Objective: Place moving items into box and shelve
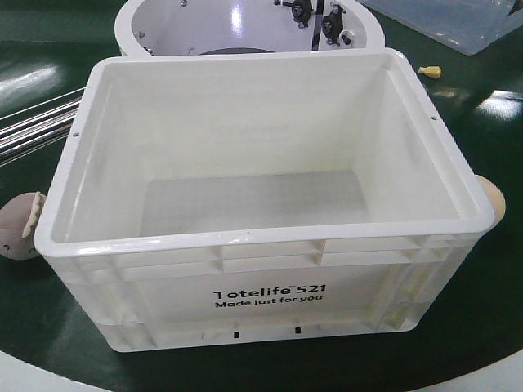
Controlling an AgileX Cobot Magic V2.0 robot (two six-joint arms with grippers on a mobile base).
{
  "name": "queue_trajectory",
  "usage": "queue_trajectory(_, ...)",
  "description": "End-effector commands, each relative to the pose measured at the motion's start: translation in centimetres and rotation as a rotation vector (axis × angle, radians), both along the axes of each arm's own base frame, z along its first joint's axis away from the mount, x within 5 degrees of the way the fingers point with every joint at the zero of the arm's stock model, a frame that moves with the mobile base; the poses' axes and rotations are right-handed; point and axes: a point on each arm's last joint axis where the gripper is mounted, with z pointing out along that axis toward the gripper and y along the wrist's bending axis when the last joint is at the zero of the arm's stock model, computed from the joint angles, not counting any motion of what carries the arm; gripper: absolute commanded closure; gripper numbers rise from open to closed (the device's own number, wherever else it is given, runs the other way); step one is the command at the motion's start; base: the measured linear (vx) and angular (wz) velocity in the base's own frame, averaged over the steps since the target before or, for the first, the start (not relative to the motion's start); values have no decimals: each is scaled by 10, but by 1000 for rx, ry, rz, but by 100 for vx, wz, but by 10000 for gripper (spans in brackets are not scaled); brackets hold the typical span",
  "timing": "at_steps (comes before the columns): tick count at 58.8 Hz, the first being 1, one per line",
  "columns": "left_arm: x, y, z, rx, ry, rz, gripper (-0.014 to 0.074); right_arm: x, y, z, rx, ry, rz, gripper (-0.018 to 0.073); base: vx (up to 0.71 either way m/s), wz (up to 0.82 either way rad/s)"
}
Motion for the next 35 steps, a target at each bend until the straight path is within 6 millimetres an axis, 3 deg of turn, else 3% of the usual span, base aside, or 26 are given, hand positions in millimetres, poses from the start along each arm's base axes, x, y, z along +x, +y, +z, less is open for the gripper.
queue_trajectory(1, -13, 1, 34, -13, -94, 1, 603, -21, -1, 46, -74, -126, -40, 565, 0, 0)
queue_trajectory(10, -14, 2, 86, 6, -158, 13, 603, -16, 0, 99, -90, -142, -47, 565, 0, 0)
queue_trajectory(17, 2, 0, 119, 82, -154, 44, 603, 10, 0, 123, -93, -92, -45, 565, 0, 0)
queue_trajectory(22, 24, -2, 125, 151, -100, 64, 603, 36, 1, 124, -95, -34, -44, 565, 0, 0)
queue_trajectory(35, 66, -7, 111, 125, 82, 30, 596, 88, 3, 104, -76, 183, -19, 561, 0, 0)
